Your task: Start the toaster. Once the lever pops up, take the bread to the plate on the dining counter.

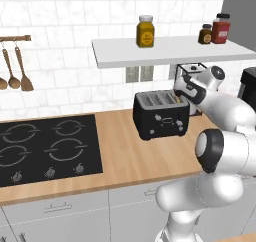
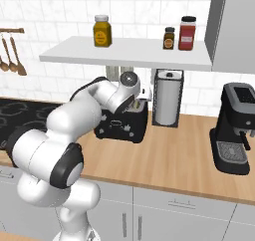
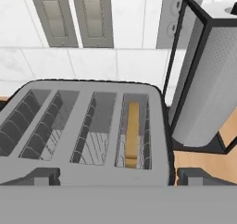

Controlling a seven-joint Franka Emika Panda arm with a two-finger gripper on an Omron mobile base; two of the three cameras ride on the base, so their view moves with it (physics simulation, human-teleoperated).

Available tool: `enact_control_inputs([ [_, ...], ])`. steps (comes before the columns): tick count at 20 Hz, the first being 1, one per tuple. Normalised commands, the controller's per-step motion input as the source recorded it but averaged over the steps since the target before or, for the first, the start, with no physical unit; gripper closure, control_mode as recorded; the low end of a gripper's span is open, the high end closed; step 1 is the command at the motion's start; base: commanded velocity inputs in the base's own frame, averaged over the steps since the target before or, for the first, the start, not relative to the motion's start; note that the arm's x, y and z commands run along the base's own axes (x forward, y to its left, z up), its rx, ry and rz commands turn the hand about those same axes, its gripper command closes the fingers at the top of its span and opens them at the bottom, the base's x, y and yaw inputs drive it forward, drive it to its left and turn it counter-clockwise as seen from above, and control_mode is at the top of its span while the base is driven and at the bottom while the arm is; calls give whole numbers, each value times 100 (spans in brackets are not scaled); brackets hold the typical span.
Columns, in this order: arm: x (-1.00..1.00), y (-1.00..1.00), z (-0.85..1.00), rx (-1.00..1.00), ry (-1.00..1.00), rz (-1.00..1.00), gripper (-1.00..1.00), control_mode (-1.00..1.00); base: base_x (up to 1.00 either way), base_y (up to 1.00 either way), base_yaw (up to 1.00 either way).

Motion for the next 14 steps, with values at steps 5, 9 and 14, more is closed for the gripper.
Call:
enact_control_inputs([
  [5, 25, -19, -4, 1, 0, 0, -100, -100, 0, 0, 0],
  [9, 9, -6, -14, 0, 0, 0, -100, -100, 0, 0, 0],
  [14, 1, 0, -7, 0, 0, -2, -100, -100, 0, 0, 0],
])
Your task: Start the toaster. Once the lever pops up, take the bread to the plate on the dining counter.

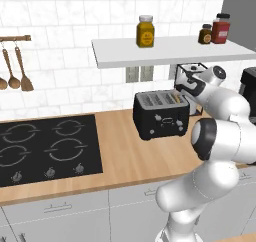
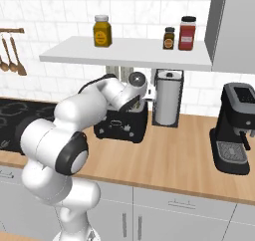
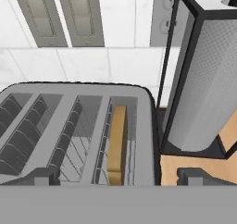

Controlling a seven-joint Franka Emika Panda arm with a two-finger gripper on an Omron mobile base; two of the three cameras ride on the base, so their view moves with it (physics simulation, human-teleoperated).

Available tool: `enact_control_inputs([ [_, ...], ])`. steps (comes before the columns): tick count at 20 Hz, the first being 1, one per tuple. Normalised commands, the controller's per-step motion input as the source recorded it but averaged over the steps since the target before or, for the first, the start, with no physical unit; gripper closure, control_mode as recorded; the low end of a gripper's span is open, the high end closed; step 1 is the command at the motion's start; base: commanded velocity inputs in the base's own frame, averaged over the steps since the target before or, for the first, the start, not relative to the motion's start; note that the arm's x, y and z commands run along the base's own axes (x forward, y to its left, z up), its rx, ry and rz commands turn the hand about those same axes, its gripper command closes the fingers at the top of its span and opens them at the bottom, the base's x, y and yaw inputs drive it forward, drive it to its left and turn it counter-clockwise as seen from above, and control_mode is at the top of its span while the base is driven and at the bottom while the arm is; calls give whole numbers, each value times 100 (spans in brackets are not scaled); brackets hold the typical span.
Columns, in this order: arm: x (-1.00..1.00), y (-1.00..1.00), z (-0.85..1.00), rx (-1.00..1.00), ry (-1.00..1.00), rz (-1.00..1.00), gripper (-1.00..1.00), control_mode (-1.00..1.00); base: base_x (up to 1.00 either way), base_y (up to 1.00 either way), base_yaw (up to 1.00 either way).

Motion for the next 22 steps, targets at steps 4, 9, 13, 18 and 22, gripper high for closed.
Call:
enact_control_inputs([
  [4, 0, 14, -1, 0, 0, -11, -100, -100, 0, 0, 0],
  [9, 0, 15, 0, 0, -2, -9, -100, -100, 0, 0, 0],
  [13, 13, 0, -2, 0, -5, 0, -100, -100, 0, 0, 0],
  [18, 14, -6, -17, 0, -6, 0, -100, -100, 0, 0, 0],
  [22, 0, -13, -15, 0, -7, 1, -100, -100, 0, 0, 0],
])
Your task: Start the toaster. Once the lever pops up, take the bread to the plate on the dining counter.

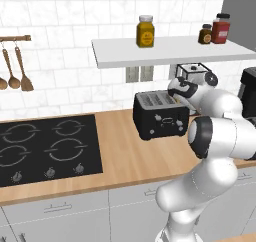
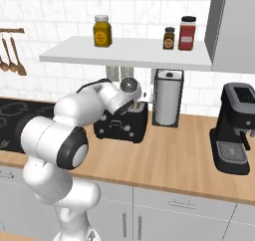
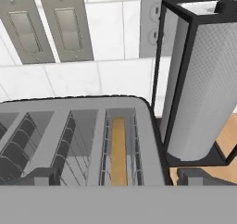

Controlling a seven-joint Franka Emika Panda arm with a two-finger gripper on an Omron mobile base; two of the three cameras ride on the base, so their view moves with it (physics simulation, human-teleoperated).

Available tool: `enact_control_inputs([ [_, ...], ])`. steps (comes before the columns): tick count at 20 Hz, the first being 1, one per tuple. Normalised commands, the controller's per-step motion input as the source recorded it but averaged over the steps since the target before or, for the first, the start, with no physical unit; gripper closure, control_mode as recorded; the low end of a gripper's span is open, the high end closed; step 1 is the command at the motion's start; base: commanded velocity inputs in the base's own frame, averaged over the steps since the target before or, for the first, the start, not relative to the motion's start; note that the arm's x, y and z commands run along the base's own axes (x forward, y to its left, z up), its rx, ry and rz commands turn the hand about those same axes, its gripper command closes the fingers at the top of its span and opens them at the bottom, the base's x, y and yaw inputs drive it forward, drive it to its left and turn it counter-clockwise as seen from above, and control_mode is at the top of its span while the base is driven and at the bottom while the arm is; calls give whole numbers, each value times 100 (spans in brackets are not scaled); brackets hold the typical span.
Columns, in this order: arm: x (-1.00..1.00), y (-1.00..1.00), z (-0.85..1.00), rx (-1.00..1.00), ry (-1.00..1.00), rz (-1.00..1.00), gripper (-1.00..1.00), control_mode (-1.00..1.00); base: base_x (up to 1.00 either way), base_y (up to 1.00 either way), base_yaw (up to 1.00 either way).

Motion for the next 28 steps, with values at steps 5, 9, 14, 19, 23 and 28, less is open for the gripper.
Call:
enact_control_inputs([
  [5, 0, -1, -25, 0, -6, 0, -100, -100, 0, 0, 0],
  [9, 0, 0, -8, 0, -1, 0, -100, -100, 0, 0, 0],
  [14, 1, 0, 0, 0, 0, 0, -100, -100, 0, 0, 0],
  [19, 1, 5, 0, 0, 0, 0, -100, -100, 0, 0, 0],
  [23, 4, 5, 0, 0, 0, 0, -100, -100, 0, 0, 0],
  [28, 4, 0, 0, 0, 0, 0, -100, -100, 0, 0, 0],
])
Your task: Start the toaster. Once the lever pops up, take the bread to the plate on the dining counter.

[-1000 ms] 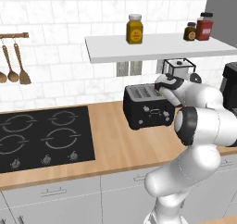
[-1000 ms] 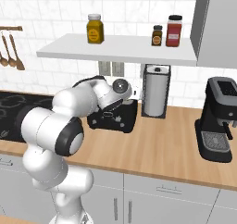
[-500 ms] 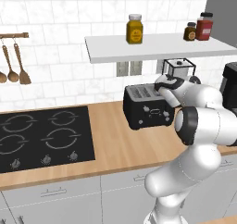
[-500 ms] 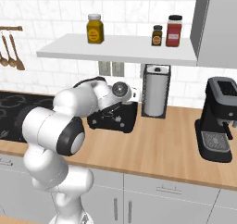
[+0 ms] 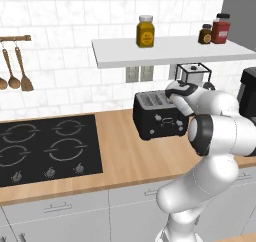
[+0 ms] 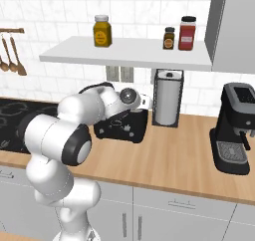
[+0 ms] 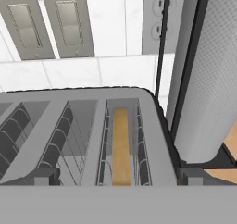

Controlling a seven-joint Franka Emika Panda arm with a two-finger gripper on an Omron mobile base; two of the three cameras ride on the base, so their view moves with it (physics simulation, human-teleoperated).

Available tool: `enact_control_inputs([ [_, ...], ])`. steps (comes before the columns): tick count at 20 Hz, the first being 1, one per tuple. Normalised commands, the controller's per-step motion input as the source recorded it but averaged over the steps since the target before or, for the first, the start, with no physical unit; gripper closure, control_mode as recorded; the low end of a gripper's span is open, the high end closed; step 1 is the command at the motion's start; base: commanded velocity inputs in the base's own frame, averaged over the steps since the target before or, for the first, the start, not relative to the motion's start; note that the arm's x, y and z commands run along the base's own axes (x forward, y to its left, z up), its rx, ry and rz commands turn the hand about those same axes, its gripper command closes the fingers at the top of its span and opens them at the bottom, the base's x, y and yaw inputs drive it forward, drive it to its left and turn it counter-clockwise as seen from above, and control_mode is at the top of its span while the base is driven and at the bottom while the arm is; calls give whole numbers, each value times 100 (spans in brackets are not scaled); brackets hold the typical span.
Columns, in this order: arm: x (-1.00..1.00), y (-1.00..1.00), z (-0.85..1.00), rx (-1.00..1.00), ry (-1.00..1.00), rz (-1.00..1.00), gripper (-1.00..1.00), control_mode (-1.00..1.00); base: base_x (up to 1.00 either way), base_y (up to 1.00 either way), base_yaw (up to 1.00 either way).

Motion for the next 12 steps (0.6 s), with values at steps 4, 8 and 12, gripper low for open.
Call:
enact_control_inputs([
  [4, 2, 0, 0, 0, 0, 0, -100, -100, 0, 0, 0],
  [8, 0, 0, 0, 0, 0, 0, -100, -100, 0, 0, 0],
  [12, 0, 0, 0, 0, 0, 0, -100, -100, 0, 0, 0],
])
